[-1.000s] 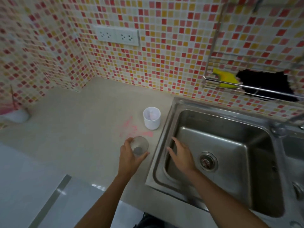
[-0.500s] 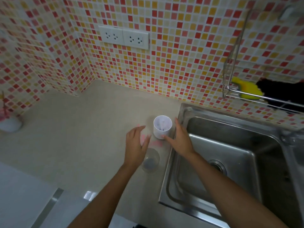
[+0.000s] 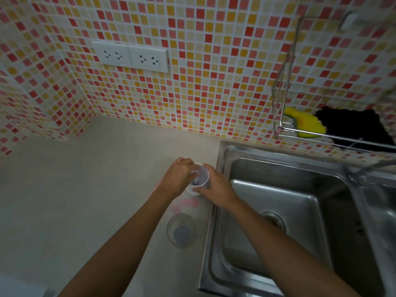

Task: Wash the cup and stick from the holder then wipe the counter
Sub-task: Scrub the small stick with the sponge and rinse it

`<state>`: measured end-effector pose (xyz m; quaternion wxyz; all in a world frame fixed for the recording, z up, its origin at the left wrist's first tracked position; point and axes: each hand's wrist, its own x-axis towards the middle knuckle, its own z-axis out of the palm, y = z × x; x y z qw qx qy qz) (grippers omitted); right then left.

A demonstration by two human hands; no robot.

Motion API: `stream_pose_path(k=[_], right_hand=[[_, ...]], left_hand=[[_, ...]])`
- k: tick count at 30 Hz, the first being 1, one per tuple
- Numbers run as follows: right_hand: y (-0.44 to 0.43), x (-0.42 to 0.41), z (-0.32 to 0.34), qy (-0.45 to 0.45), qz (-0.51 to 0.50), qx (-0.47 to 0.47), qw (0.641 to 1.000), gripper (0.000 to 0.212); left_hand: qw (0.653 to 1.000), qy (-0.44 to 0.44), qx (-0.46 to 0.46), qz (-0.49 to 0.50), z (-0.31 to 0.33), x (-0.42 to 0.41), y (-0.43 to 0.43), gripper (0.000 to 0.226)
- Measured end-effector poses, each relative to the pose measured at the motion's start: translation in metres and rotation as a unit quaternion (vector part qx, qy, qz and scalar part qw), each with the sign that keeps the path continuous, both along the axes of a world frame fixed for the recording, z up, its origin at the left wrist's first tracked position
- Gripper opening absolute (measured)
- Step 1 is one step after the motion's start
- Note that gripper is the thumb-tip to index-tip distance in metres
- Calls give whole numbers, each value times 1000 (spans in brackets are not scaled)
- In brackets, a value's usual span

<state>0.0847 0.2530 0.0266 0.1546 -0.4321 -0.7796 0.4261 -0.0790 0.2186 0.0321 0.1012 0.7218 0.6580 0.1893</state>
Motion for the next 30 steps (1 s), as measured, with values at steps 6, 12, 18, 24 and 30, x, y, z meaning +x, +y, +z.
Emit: stream_pose_path(k=[6,12,18,24,30], right_hand=[[-1,-2,-8,-50,-30,-6,998,87],[2,13,46,-92,-16,106,990,80],[38,81,171,63,-230,408,882,27],[109,140,184,-64,-270,283,918,28],[129,141,180,-128,-229,143,954,29]], left_hand=[[995,-56,83,30,10,3,2,14],[982,-137,99,83,36,8,4,13],[974,-187,98,78,64,30,7,12],[959,-257,78,89,78,69,12,11],[954,-273,64,106,82,102,5,18]])
